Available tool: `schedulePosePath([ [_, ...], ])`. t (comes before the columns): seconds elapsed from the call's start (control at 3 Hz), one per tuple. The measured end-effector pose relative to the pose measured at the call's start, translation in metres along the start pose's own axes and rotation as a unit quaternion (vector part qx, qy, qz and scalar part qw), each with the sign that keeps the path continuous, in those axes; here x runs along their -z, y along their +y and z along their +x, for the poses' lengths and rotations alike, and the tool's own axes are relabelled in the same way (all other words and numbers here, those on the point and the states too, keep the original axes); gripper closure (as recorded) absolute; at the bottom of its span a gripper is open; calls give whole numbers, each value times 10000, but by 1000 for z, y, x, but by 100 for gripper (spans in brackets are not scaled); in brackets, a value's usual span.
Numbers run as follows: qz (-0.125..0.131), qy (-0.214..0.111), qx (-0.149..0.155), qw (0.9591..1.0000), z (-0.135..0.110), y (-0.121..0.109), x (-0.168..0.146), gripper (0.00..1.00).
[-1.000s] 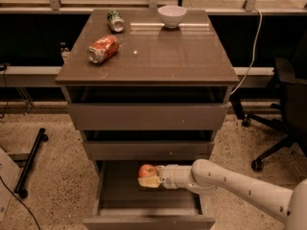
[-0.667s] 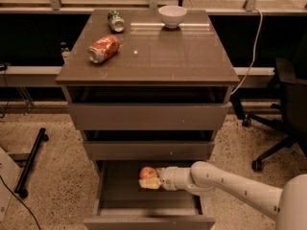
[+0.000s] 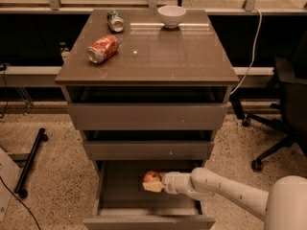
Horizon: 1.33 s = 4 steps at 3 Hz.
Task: Place apple into bottom drawer
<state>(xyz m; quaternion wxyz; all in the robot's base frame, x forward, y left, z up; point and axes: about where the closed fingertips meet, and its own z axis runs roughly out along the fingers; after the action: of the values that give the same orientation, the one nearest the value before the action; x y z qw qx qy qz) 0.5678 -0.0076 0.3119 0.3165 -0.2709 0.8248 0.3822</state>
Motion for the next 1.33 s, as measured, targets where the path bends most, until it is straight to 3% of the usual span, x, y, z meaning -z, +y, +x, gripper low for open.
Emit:
schedulePosePath([
  [0.67, 463, -26, -612, 9970, 53, -30, -14, 100],
  [1.0, 851, 45, -848, 9927, 80, -52, -21, 100],
  [1.33, 851, 45, -848, 9927, 80, -52, -21, 100],
])
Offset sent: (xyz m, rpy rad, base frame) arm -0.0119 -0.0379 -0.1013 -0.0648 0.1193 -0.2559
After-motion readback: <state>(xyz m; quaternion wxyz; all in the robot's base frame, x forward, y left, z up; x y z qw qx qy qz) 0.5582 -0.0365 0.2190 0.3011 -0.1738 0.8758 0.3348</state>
